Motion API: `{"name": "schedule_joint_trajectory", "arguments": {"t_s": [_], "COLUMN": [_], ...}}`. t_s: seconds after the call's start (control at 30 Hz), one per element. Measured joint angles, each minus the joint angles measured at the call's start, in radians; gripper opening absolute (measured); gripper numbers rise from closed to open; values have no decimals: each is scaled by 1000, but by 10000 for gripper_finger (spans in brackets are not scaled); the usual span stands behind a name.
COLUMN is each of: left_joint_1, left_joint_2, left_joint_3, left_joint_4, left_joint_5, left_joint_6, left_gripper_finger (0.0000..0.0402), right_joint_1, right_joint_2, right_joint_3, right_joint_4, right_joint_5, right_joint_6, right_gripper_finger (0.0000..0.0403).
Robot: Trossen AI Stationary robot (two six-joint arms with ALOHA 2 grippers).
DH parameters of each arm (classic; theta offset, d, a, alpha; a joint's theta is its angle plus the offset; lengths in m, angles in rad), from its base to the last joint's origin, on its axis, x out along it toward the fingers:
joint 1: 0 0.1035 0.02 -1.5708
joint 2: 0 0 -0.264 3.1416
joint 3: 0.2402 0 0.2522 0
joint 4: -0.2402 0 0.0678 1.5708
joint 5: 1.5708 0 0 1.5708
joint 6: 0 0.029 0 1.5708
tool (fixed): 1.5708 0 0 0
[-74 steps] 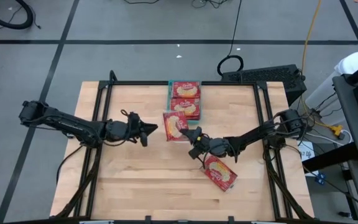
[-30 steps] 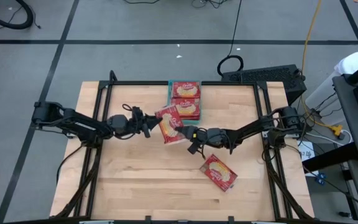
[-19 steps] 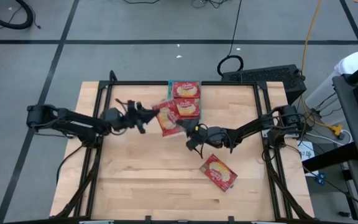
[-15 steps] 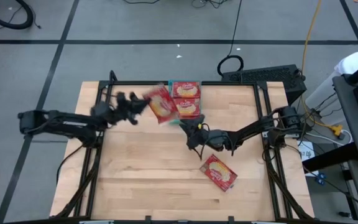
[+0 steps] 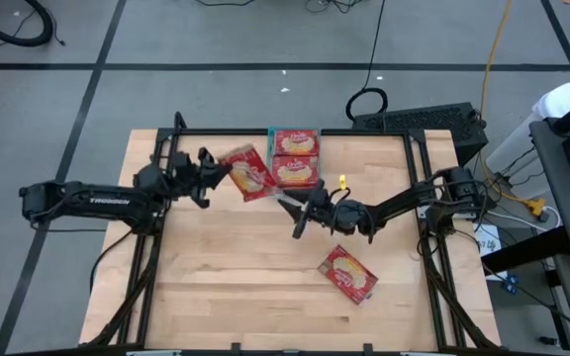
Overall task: Sort popcorn bags into baskets
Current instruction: Put the red popcorn bag into the blue bin
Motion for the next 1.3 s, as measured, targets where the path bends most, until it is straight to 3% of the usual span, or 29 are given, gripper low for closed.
{"name": "schedule_joint_trajectory", "arguments": {"t_s": [0.23,0.53,0.83,1.1,1.3], "left_joint_1": [-113,-136,-117,-110,-113], "left_joint_2": [0,9,27,109,147], "left_joint_3": [-103,-87,-72,-13,9], "left_joint_4": [217,256,294,338,342], "left_joint_5": [-126,-223,-227,-151,-141], "left_joint_6": [66,193,249,297,342], "left_gripper_finger": [2,3,3,3,7], "right_joint_1": [-18,-162,-234,-238,-268], "right_joint_2": [0,0,0,0,0], "right_joint_3": [0,0,31,164,216], "right_joint_4": [72,186,188,87,85], "right_joint_5": [-145,-393,-534,-540,-668], "right_joint_6": [93,74,12,-34,-40], "right_gripper_finger": [149,149,153,198,190]}}
